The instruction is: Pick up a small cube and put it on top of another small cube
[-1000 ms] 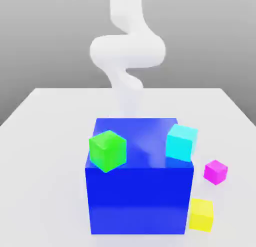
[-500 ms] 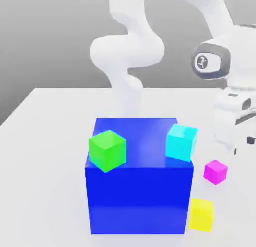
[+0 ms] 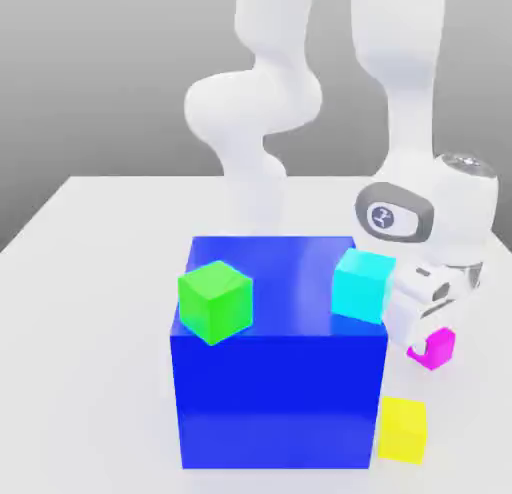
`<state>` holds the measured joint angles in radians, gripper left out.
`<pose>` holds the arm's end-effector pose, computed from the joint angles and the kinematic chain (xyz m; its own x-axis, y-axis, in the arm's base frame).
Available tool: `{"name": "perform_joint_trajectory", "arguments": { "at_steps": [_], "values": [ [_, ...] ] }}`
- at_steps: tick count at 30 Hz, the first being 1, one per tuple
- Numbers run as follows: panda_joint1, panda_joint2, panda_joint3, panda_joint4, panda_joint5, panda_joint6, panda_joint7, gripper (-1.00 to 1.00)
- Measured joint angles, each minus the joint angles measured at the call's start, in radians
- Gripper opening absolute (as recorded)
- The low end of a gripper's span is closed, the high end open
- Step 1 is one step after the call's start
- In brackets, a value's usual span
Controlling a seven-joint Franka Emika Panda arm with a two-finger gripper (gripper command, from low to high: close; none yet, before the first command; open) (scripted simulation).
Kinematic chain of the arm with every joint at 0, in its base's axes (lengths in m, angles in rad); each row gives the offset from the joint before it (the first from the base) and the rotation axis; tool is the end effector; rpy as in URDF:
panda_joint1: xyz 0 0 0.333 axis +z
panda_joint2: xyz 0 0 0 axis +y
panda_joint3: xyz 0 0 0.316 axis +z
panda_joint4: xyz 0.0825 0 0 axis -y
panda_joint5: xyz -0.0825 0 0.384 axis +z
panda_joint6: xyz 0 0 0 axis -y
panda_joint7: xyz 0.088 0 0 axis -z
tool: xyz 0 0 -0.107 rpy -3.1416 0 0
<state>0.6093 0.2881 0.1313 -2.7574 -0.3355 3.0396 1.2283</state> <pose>0.2535 0.2734 0.1322 0.9873 -0.1586 -0.0016 -0.1586 -0.9873 -0.0039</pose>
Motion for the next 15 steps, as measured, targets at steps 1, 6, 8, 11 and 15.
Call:
{"name": "perform_joint_trajectory", "arguments": {
  "at_steps": [1, 6, 8, 11, 15],
  "values": [
    [0.018, 0.015, -0.021, 0.003, -0.012, 0.012, 0.009, -1.0],
    [-0.087, -0.115, 0.118, -0.027, 0.132, -0.088, -0.099, -1.0],
    [-0.103, -0.188, 0.157, -0.043, 0.224, -0.142, -0.168, -1.0],
    [-0.161, -0.26, 0.149, -0.016, 0.283, -0.251, -0.212, -1.0],
    [-0.224, -0.308, 0.137, 0.103, 0.349, -0.422, -0.284, -1.0]
  ]
}}
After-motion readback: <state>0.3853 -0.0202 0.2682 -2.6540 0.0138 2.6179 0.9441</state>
